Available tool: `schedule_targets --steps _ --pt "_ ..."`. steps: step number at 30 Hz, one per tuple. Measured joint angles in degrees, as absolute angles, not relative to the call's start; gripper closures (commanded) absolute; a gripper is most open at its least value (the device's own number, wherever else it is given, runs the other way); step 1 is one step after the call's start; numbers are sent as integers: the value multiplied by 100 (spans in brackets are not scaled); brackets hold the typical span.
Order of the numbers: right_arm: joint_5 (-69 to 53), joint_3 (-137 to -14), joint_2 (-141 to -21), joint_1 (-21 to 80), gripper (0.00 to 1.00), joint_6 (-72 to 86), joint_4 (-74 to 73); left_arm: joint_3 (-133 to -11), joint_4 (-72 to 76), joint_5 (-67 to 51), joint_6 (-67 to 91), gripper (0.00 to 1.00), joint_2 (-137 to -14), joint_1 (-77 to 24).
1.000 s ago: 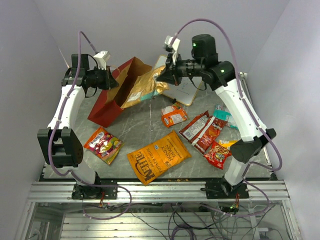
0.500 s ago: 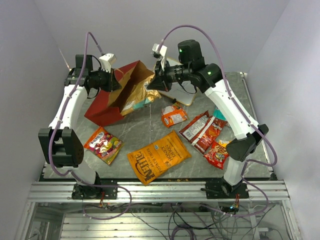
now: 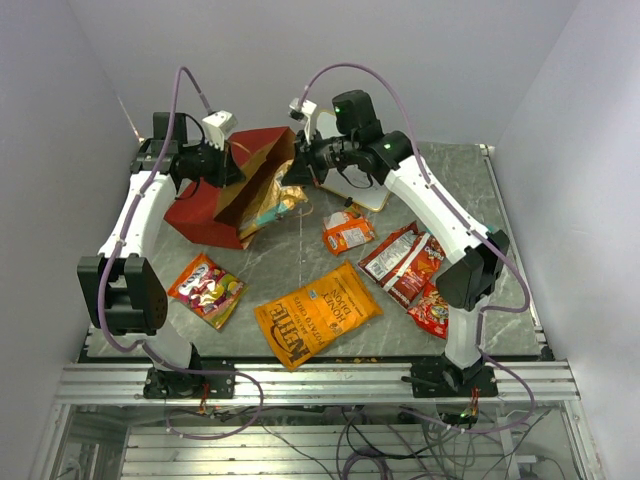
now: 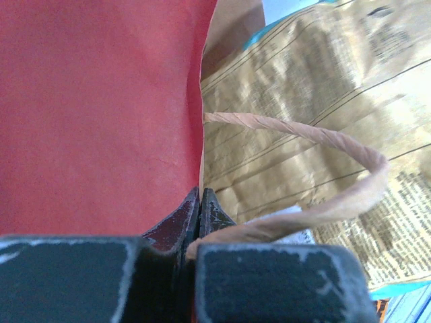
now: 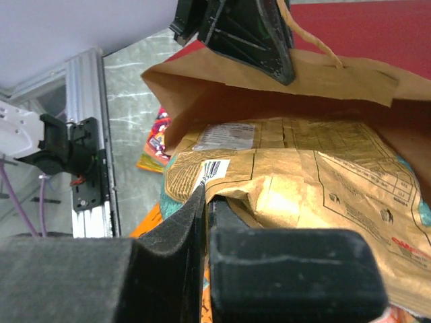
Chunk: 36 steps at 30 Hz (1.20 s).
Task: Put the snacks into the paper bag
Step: Place the snack in the paper bag.
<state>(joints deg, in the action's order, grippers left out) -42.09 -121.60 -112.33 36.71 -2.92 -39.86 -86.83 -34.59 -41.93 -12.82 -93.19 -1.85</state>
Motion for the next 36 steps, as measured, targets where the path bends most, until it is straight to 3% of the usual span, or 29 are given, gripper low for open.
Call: schedule_targets --steps 12,22,28,36 --pt "-5489 -11181 -10812 3297 100 119 -3229 -8392 -3538 -4668 -2443 93 -8925 -198" --pt "-5594 -11045 -10208 2985 100 78 -3336 -8394 -3072 -4217 -2237 93 -8917 -200" --pt "-5717 -10892 -9441 2281 100 -637 -3986 -8436 -2956 -3697 -2202 93 -8930 -202" --pt "-5763 -9456 -7975 2300 100 -1938 -4823 -8796 -2947 -3041 -2104 93 -9083 -202"
